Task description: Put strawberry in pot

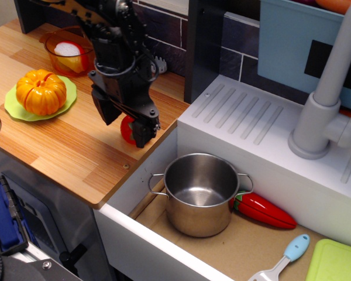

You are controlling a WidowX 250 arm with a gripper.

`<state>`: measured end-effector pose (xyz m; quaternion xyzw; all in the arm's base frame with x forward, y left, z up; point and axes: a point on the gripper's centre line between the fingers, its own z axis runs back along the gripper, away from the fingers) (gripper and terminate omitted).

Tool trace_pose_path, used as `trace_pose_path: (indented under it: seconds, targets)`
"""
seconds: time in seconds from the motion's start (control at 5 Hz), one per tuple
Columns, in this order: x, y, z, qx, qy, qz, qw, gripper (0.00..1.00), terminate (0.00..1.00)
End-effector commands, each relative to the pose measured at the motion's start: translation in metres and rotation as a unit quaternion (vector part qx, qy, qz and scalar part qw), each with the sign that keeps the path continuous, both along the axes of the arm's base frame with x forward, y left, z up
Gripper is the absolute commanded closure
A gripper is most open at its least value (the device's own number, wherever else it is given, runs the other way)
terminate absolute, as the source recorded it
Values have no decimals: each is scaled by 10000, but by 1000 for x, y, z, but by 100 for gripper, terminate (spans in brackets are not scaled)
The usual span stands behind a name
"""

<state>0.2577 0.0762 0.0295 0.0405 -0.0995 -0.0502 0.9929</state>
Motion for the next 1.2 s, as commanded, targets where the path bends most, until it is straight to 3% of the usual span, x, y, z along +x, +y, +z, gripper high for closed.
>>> trace_pose_path:
  seconds: [0.0,0.2,0.4,0.6,1.0]
  targets:
    - [14,4,1,-5,-246,-9,9997,0,0]
    - [18,7,-10,-240,-333,98,9991,0,0]
    - [26,2,-15,-364,-486,275,9978,100,0]
    - [30,-13,-9,-525,-363,398,9972,100,0]
    - [29,-78,16,-483,16,1025,9936,100,0]
